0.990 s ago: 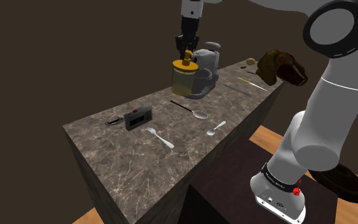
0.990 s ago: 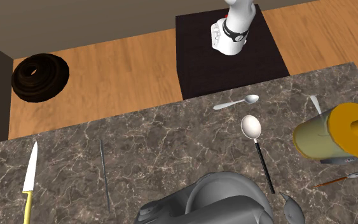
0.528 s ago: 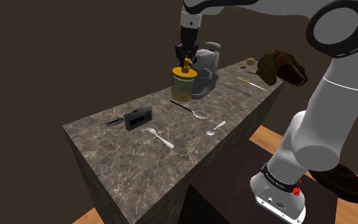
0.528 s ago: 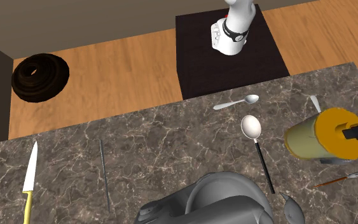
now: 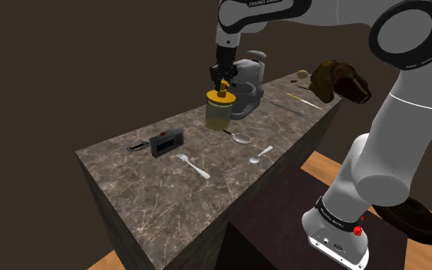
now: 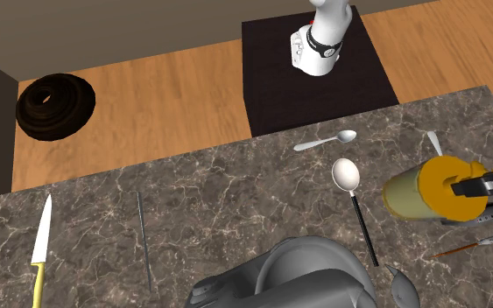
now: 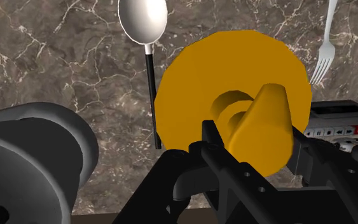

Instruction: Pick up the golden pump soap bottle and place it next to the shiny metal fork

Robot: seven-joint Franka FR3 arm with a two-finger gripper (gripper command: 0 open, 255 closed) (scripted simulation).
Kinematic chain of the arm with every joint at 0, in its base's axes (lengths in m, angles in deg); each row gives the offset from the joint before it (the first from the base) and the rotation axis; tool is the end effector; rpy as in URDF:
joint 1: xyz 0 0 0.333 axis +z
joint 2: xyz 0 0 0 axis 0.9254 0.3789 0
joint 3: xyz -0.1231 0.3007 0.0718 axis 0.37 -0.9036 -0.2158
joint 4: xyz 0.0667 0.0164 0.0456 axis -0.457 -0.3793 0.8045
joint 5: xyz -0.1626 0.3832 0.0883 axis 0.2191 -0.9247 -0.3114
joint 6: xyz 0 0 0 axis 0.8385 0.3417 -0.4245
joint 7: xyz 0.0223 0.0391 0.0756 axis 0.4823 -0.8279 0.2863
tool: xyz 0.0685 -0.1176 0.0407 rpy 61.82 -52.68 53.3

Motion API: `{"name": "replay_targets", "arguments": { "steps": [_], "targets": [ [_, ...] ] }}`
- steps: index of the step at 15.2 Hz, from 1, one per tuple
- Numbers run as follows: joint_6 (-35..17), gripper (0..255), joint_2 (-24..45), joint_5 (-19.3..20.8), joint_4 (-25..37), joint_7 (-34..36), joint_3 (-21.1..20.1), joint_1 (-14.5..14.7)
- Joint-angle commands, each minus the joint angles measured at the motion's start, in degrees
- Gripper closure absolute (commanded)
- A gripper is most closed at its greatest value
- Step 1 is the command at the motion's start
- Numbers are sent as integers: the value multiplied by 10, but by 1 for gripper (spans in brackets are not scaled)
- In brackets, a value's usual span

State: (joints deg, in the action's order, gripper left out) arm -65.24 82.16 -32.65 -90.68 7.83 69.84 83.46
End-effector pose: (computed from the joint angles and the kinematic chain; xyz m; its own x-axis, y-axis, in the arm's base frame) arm 0.6160 0.0209 0.4817 0.9995 0.0146 -0.0294 0.0145 -0.9999 -0.0024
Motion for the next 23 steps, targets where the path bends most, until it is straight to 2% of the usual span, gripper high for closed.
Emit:
{"name": "replay_targets", "arguments": {
  "steps": [1,16,23],
  "targets": [
    [-15,255,1,0,-14,0,0,0],
    [-125,255,26,-8,-99,-5,-1,-1],
    [-128,255,28,-9,-101,-6,-1,-1]
  ]
}}
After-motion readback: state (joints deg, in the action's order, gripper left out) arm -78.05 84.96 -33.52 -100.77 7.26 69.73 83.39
